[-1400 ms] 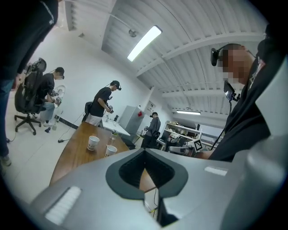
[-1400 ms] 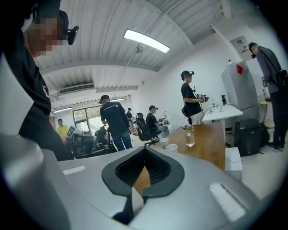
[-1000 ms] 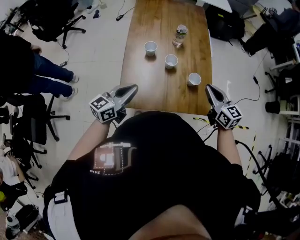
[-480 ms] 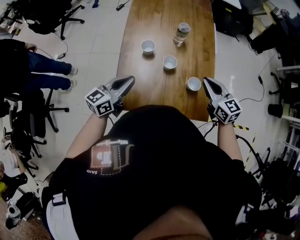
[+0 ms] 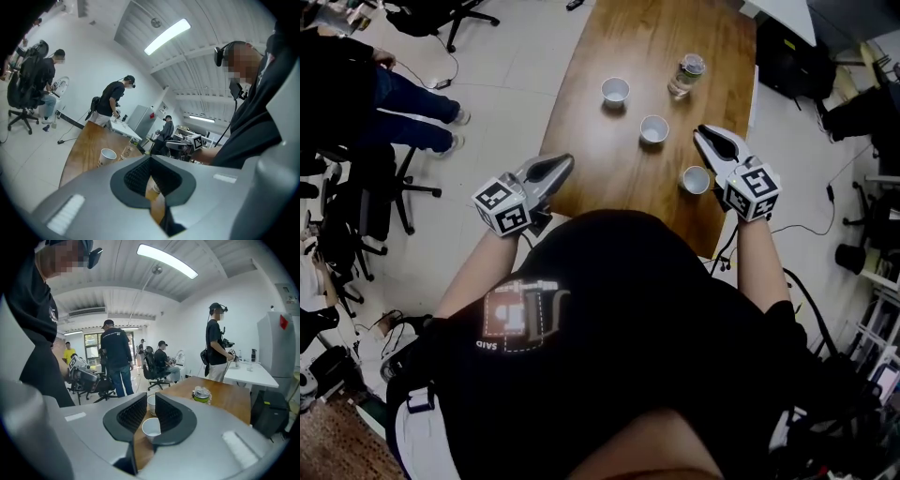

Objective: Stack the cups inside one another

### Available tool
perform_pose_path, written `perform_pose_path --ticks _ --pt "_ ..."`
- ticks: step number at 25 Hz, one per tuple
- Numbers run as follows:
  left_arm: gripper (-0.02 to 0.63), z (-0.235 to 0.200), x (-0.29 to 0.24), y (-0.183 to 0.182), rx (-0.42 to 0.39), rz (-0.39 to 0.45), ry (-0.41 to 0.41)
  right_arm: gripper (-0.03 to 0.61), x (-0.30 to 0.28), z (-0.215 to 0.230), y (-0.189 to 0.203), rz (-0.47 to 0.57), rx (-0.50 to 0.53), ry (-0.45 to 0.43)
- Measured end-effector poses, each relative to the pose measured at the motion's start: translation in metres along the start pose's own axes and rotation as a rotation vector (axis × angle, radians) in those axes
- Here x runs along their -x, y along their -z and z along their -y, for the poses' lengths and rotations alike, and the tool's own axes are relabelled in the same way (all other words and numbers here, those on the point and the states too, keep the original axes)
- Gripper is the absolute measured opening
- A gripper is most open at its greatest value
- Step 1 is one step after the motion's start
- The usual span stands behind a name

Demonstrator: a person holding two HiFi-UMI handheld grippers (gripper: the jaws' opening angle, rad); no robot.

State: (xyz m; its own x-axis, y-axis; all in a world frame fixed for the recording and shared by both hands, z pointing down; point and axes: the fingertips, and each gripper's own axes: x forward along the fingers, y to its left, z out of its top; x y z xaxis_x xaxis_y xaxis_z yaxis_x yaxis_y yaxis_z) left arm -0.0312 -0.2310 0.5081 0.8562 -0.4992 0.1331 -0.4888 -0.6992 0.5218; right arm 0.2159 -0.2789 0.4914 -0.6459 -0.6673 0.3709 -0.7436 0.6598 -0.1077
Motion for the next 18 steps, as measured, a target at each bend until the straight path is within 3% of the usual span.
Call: perform_pose_path --ticks 10,18 --pt "0.002 -0.031 0.038 -0.007 0.016 0.027 -0.020 0.117 -0.076 -0.025 0.008 -0.173 0.129 -0.066" --pt "0.002 -0.046 0.052 -0.015 0.016 0.045 -0.034 0.148 -0.109 -0.017 0.022 -0.284 0.111 -0.070"
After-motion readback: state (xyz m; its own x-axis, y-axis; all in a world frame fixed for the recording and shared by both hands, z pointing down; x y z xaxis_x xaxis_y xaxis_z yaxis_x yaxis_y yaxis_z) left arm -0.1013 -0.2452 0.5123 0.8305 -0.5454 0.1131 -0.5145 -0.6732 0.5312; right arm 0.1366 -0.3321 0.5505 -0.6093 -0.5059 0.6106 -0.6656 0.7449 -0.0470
